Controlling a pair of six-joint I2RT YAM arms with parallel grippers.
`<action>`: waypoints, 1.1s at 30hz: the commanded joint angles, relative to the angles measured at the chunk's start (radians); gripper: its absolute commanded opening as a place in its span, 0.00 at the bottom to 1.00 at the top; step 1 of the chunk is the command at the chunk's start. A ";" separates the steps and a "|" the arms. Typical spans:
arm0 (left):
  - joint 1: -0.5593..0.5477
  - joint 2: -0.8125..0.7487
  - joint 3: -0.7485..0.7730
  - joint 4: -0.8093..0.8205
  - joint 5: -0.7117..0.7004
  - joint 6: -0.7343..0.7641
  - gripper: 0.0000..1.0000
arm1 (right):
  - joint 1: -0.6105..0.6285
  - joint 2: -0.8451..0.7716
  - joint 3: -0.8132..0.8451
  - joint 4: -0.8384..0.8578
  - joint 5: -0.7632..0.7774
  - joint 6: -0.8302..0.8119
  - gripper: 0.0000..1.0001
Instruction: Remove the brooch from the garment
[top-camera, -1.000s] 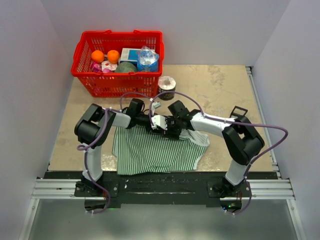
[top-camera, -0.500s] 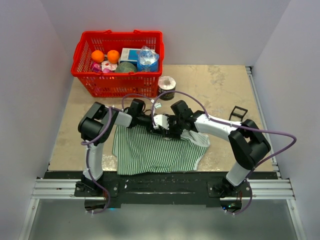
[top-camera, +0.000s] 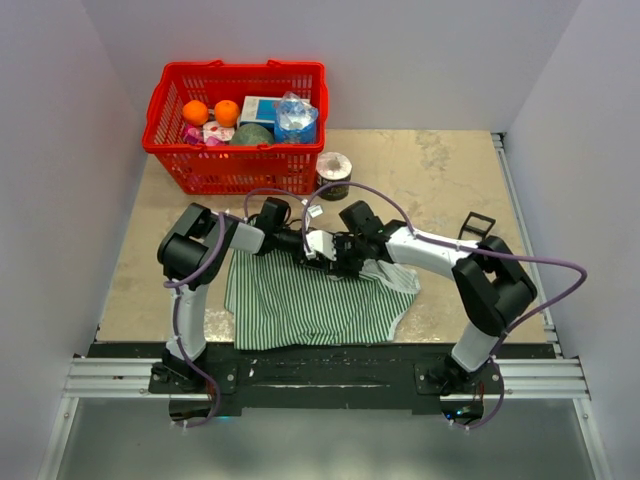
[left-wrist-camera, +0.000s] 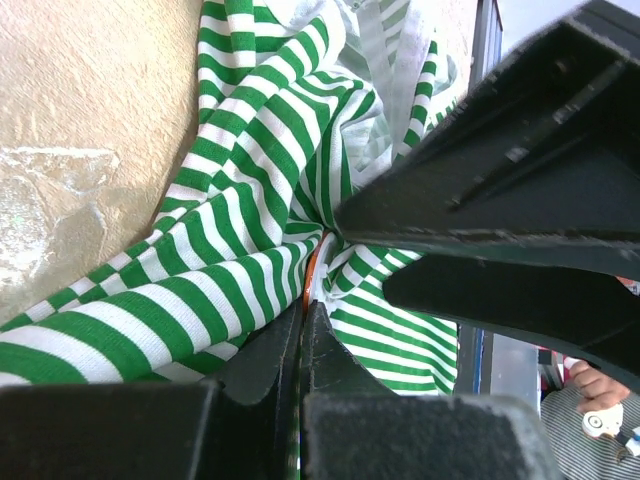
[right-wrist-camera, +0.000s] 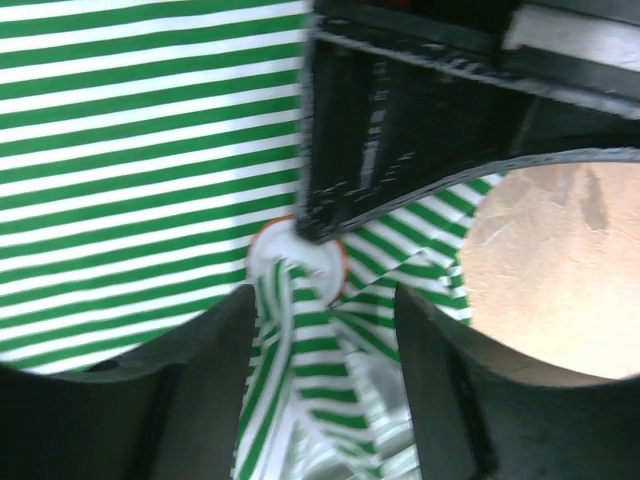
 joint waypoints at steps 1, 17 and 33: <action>0.009 0.023 0.023 -0.003 -0.005 0.010 0.00 | -0.002 0.062 0.065 0.072 0.065 0.031 0.57; 0.027 0.044 0.037 -0.011 -0.004 0.014 0.00 | -0.002 0.053 0.091 -0.048 -0.044 -0.016 0.55; 0.029 0.054 0.043 -0.026 0.010 0.031 0.00 | -0.005 0.153 0.120 0.038 0.145 0.031 0.37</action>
